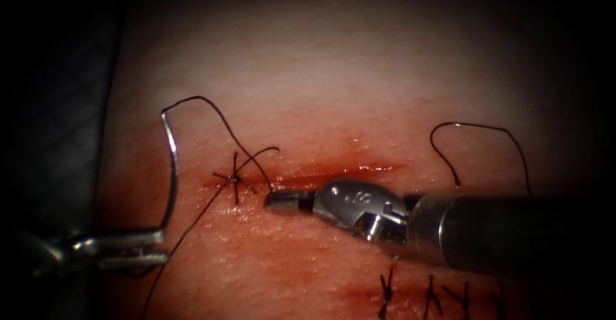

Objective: Wound Closure
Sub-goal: Grab the suture with the right tool and pull it through the wound until a short suture tail remains.

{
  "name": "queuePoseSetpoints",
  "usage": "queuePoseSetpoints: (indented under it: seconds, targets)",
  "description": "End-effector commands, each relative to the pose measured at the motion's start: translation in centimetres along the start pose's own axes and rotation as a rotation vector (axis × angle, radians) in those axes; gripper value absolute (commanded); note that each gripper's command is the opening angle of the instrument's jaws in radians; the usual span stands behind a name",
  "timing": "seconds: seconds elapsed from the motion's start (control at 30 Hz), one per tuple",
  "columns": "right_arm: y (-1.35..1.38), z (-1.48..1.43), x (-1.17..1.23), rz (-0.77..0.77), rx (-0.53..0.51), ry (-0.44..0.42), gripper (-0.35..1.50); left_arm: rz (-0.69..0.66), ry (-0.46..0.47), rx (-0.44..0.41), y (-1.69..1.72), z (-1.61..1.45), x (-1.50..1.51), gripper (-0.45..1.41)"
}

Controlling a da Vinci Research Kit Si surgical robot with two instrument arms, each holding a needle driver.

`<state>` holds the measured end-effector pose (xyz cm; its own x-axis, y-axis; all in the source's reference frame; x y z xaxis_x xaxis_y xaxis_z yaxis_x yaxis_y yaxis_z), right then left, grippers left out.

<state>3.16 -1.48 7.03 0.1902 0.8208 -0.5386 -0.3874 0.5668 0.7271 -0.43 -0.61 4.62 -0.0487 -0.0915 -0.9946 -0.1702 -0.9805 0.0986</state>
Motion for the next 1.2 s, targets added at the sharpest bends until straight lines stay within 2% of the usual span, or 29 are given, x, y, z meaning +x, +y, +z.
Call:
queuePoseSetpoints:
  seconds: [0.03, 0.1, 0.13, 0.2, 0.23, 0.33, 0.37, 0.43, 0.47, 0.5, 0.6, 0.67, 0.73, 0.87, 0.93, 0.97, 1.0, 1.03, 1.1, 1.2]
  targets:
    - [-0.02, 0.04, -0.02, 0.031, -0.002, 0.004, -0.35, -0.004, 0.001, 0.000, 0.02, 0.06, -0.08, -0.45]
    - [-0.08, -0.03, -0.06, 0.067, 0.007, -0.018, -0.35, -0.011, 0.002, 0.000, 0.07, 0.05, -0.14, -0.45]
    - [-0.25, -0.14, -0.11, 0.097, 0.018, -0.021, -0.35, -0.024, 0.004, -0.001, 0.16, 0.04, -0.22, -0.45]
    - [-0.32, -0.17, -0.12, 0.102, 0.022, -0.022, -0.35, -0.030, 0.004, -0.001, 0.21, 0.04, -0.26, -0.45]
    - [-0.51, -0.26, -0.16, 0.115, 0.027, -0.027, -0.35, -0.034, 0.004, 0.000, 0.29, 0.04, -0.32, -0.45]
    - [-0.79, -0.39, -0.22, 0.115, 0.029, -0.035, -0.35, -0.044, -0.002, 0.004, 0.41, 0.04, -0.36, -0.45]
    - [-0.79, -0.39, -0.22, 0.115, 0.029, -0.035, -0.35, -0.044, -0.002, 0.004, 0.41, 0.04, -0.36, -0.45]
    - [-1.17, -0.49, -0.27, 0.106, 0.050, -0.051, -0.35, -0.056, -0.017, 0.006, 0.53, 0.06, -0.33, -0.45]
    - [-1.28, -0.51, -0.29, 0.102, 0.059, -0.057, -0.35, -0.055, -0.019, 0.008, 0.54, 0.07, -0.32, -0.45]
    - [-1.28, -0.51, -0.29, 0.102, 0.059, -0.057, -0.35, -0.055, -0.019, 0.008, 0.54, 0.07, -0.32, -0.45]
    - [-1.72, -0.57, -0.31, 0.099, 0.095, -0.079, -0.35, -0.074, -0.024, 0.007, 0.66, 0.10, -0.20, -0.45]
    - [-1.80, -0.58, -0.30, 0.102, 0.101, -0.082, -0.35, -0.078, -0.028, 0.002, 0.68, 0.11, -0.17, -0.45]
    - [-2.04, -0.60, -0.27, 0.095, 0.125, -0.086, -0.35, -0.080, -0.032, -0.002, 0.72, 0.11, -0.13, -0.45]
    - [-2.32, -0.59, -0.17, 0.086, 0.162, -0.087, -0.35, -0.086, -0.037, 0.000, 0.73, 0.08, -0.09, -0.45]
    - [-2.32, -0.58, -0.16, 0.028, 0.166, -0.083, -0.35, -0.088, -0.039, 0.000, 0.71, 0.07, -0.08, -0.45]
    - [-2.27, -0.54, -0.11, -0.117, 0.178, -0.049, -0.25, -0.091, -0.045, 0.003, 0.68, 0.04, -0.08, -0.45]
    - [-2.21, -0.52, -0.08, -0.176, 0.178, -0.030, 0.12, -0.093, -0.050, 0.005, 0.66, 0.03, -0.09, -0.45]
    - [-2.10, -0.50, -0.03, -0.220, 0.177, -0.009, 0.81, -0.097, -0.064, 0.011, 0.61, -0.02, -0.10, -0.45]
    - [-1.94, -0.49, 0.05, -0.273, 0.178, 0.000, 1.08, -0.102, -0.083, 0.022, 0.55, -0.08, -0.13, -0.45]
    - [-1.58, -0.48, 0.18, -0.385, 0.144, 0.018, 1.23, -0.114, -0.115, 0.073, 0.42, -0.20, -0.19, -0.45]
